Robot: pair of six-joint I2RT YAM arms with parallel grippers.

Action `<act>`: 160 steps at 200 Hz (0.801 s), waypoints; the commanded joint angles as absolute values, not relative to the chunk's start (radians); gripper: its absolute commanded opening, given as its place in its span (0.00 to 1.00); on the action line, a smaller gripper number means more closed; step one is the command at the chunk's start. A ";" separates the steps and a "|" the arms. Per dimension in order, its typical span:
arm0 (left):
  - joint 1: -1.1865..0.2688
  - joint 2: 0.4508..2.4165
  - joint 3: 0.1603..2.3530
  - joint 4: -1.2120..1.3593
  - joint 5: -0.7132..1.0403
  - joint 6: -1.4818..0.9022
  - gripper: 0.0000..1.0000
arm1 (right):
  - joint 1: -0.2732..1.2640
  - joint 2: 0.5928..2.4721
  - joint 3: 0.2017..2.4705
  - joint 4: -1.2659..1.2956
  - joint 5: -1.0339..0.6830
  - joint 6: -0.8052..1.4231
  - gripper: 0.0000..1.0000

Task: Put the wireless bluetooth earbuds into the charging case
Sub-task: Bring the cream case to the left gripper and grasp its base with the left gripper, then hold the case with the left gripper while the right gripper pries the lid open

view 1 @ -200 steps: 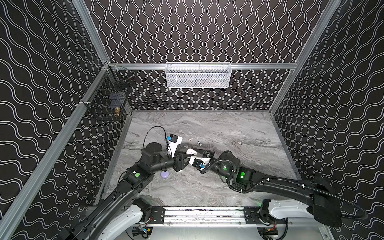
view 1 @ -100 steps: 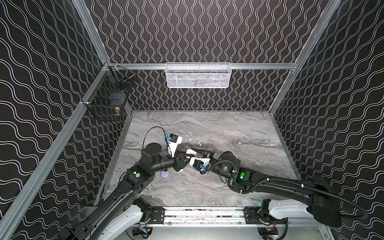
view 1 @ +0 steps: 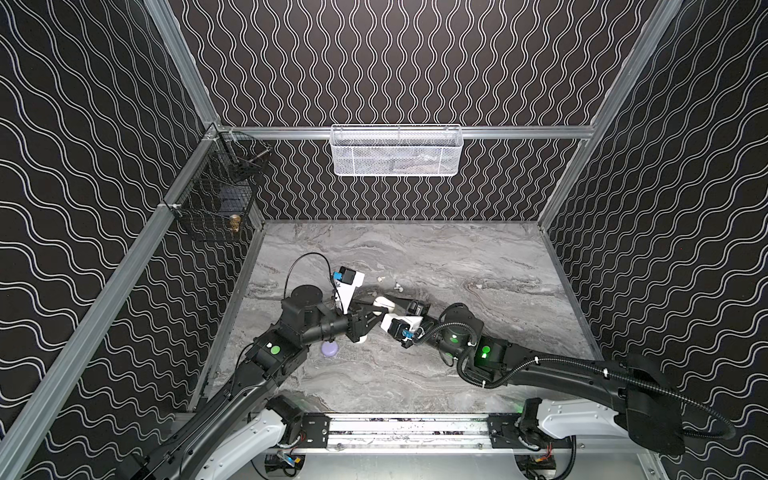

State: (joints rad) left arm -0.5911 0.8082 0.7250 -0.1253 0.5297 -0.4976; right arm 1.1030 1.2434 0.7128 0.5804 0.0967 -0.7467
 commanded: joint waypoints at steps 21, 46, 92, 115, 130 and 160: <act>-0.592 0.851 0.734 -0.059 0.552 -0.430 0.00 | 1.106 1.207 0.694 0.673 0.061 -0.689 0.75; -0.592 0.854 0.739 -0.036 0.460 -0.298 0.00 | 1.106 1.151 0.651 0.674 0.083 -0.646 0.83; -0.593 0.772 0.654 0.014 0.336 0.042 0.00 | 1.081 0.966 0.504 0.716 0.089 -0.561 0.81; -0.593 0.709 0.559 0.074 0.441 0.161 0.00 | 1.037 0.910 0.449 0.752 0.029 -0.502 0.75; -0.593 0.665 0.495 0.137 0.523 0.202 0.00 | 1.019 0.912 0.440 0.759 -0.017 -0.468 0.71; -0.592 0.627 0.463 0.113 0.634 0.260 0.00 | 1.019 0.977 0.476 0.750 -0.077 -0.429 0.65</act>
